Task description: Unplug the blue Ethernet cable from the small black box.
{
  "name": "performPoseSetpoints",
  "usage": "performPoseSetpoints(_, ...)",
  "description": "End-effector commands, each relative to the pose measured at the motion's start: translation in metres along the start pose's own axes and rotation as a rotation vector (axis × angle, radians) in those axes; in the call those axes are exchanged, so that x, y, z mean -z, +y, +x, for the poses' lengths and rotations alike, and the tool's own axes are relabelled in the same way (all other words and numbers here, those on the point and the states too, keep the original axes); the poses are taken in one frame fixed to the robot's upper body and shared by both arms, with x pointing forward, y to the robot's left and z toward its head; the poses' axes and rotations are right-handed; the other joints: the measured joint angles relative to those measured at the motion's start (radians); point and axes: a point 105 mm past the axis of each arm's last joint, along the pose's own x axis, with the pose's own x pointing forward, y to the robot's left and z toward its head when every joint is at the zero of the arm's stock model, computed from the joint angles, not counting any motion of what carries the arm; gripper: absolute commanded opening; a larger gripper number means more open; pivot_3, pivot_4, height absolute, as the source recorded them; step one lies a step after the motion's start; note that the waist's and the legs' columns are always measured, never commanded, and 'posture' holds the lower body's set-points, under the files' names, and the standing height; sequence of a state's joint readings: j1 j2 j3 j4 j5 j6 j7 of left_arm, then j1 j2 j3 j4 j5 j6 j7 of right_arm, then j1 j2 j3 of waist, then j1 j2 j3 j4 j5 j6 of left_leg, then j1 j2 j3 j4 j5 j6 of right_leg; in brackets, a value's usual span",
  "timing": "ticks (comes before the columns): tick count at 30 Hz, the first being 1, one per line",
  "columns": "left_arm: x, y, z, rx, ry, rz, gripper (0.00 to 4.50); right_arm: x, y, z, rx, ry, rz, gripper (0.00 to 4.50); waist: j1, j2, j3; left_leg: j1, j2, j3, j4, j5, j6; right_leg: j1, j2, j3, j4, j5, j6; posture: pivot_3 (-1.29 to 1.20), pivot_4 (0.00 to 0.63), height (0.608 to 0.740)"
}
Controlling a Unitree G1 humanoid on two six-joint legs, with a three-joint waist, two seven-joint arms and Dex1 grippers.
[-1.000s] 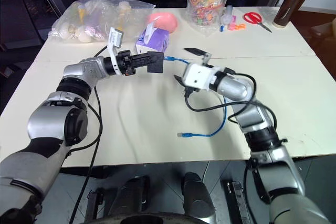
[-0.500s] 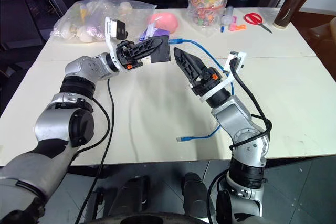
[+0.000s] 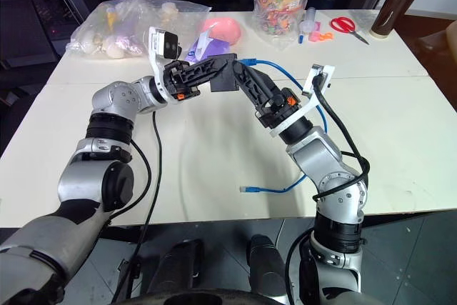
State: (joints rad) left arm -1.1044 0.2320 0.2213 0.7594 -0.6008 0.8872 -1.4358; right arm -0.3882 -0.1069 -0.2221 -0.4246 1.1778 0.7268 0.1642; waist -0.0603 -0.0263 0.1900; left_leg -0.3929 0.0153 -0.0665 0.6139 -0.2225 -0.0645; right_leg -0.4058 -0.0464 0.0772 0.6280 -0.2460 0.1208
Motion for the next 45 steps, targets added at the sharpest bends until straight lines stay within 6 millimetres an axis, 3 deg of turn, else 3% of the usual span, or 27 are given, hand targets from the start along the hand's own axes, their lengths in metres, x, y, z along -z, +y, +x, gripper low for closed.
performPoseSetpoints(1, -0.001, -0.009, 0.003, 0.039, 0.008, 0.024, 0.51, -0.002, 0.008, 0.005, -0.045, -0.012, 0.006, 3.12, 0.000, 0.000, 0.000, 0.000, 0.000, 0.000, 0.000, 0.000, 0.000, 0.000, 0.000, 0.000, 0.000, 0.000, 0.000, 0.00, 0.150, 0.739)
performPoseSetpoints(6, 0.002, -0.010, 0.004, 0.042, 0.015, 0.020, 0.51, -0.002, 0.008, 0.008, -0.051, -0.027, 0.024, 0.58, 0.001, 0.000, 0.000, 0.000, 0.000, 0.000, 0.000, 0.000, 0.000, 0.000, 0.000, 0.000, 0.000, 0.000, 0.000, 0.00, 0.150, 0.739)
performPoseSetpoints(7, 0.002, -0.010, 0.004, 0.040, 0.015, 0.019, 0.51, -0.002, 0.008, 0.008, -0.052, -0.032, 0.027, 0.15, 0.001, 0.000, 0.000, 0.000, 0.000, 0.000, 0.000, 0.000, 0.000, 0.000, 0.000, 0.000, 0.000, 0.000, 0.000, 0.00, 0.150, 0.739)
performPoseSetpoints(8, 0.003, -0.010, 0.003, 0.038, 0.016, 0.019, 0.51, -0.002, 0.008, 0.008, -0.053, -0.035, 0.028, 0.03, 0.001, 0.000, 0.000, 0.000, 0.000, 0.000, 0.000, 0.000, 0.000, 0.000, 0.000, 0.000, 0.000, 0.000, 0.000, 0.00, 0.150, 0.739)
performPoseSetpoints(18, 0.000, -0.005, 0.001, -0.009, 0.008, 0.048, 0.51, 0.002, 0.006, 0.008, -0.038, -0.033, 0.035, 0.03, 0.006, 0.000, 0.000, 0.000, 0.000, 0.000, 0.000, 0.000, 0.000, 0.000, 0.000, 0.000, 0.000, 0.000, 0.000, 0.00, 0.150, 0.739)
performPoseSetpoints(24, -0.021, 0.011, -0.023, -0.177, -0.054, 0.141, 0.51, -0.037, -0.027, -0.009, 0.125, -0.168, -0.034, 0.03, 0.015, 0.000, 0.000, 0.000, 0.000, 0.001, 0.000, 0.000, 0.000, -0.001, 0.000, 0.000, -0.001, 0.000, 0.000, 0.00, 0.150, 0.739)
performPoseSetpoints(31, -0.024, 0.032, -0.028, -0.335, -0.069, 0.281, 0.51, -0.056, -0.054, -0.024, 0.251, -0.181, -0.128, 0.03, 0.022, 0.000, 0.000, -0.002, 0.000, 0.001, -0.001, 0.000, 0.000, -0.001, 0.000, 0.000, -0.004, 0.000, 0.000, 0.00, 0.150, 0.739)
performPoseSetpoints(36, -0.011, 0.053, -0.009, -0.475, -0.054, 0.532, 0.51, -0.073, -0.117, -0.046, 0.573, -0.166, -0.212, 0.03, 0.028, 0.000, 0.000, -0.004, 0.000, 0.003, 0.000, 0.000, 0.000, 0.000, -0.001, 0.001, -0.009, 0.000, 0.000, 0.00, 0.150, 0.739)
performPoseSetpoints(41, 0.032, 0.064, 0.009, -0.488, 0.033, 0.648, 0.51, -0.085, -0.178, -0.074, 0.884, -0.087, -0.253, 0.03, 0.024, 0.001, 0.000, -0.005, 0.000, 0.004, -0.001, -0.001, 0.001, -0.001, -0.001, 0.003, -0.010, 0.000, 0.000, 0.00, 0.150, 0.739)
performPoseSetpoints(44, 0.047, 0.072, 0.012, -0.531, 0.033, 0.673, 0.51, -0.093, -0.192, -0.080, 0.941, -0.072, -0.273, 0.03, 0.022, 0.001, 0.000, -0.005, 0.000, 0.004, -0.001, -0.001, 0.002, -0.002, -0.001, 0.003, -0.010, 0.000, 0.000, 0.00, 0.150, 0.739)
performPoseSetpoints(45, 0.049, 0.074, 0.012, -0.540, 0.036, 0.684, 0.51, -0.094, -0.194, -0.080, 0.945, -0.071, -0.274, 0.84, 0.019, 0.001, 0.000, -0.005, 0.000, 0.004, -0.001, -0.001, 0.002, -0.002, -0.001, 0.003, -0.010, 0.000, 0.000, 0.00, 0.150, 0.739)
